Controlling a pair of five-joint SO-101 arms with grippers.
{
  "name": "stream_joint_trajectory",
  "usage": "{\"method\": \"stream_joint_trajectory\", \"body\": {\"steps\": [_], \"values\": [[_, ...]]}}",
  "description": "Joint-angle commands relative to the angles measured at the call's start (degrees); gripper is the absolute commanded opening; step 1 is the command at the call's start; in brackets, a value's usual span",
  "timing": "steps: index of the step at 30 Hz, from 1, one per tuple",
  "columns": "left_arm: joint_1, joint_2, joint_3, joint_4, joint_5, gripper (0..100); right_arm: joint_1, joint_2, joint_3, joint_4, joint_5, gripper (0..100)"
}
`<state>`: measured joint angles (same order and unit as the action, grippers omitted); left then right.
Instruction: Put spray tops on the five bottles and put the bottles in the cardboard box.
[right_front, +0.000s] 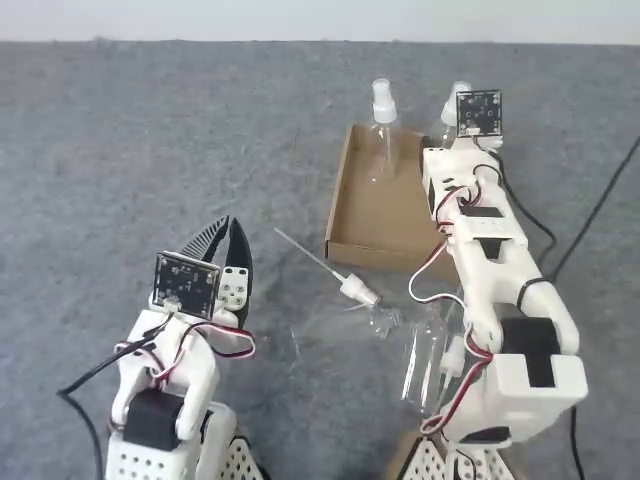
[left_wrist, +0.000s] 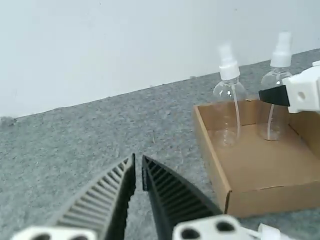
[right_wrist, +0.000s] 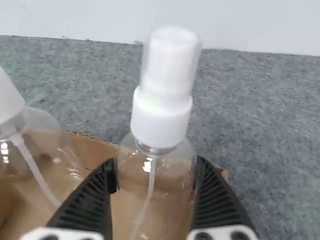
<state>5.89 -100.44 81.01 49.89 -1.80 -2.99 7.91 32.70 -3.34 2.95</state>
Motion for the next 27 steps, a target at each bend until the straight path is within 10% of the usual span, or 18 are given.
{"method": "stream_joint_trajectory", "body": {"steps": [1, 27], "values": [[-0.53, 0.79, -0.31, -1.49, 0.18, 1, 0.04, -0.22, -0.53, -0.31, 0.88, 0.6], [-0.26, 0.97, -0.31, -1.49, 0.18, 1, -1.71, -0.84, -0.53, 0.66, 1.14, 19.1]]}}
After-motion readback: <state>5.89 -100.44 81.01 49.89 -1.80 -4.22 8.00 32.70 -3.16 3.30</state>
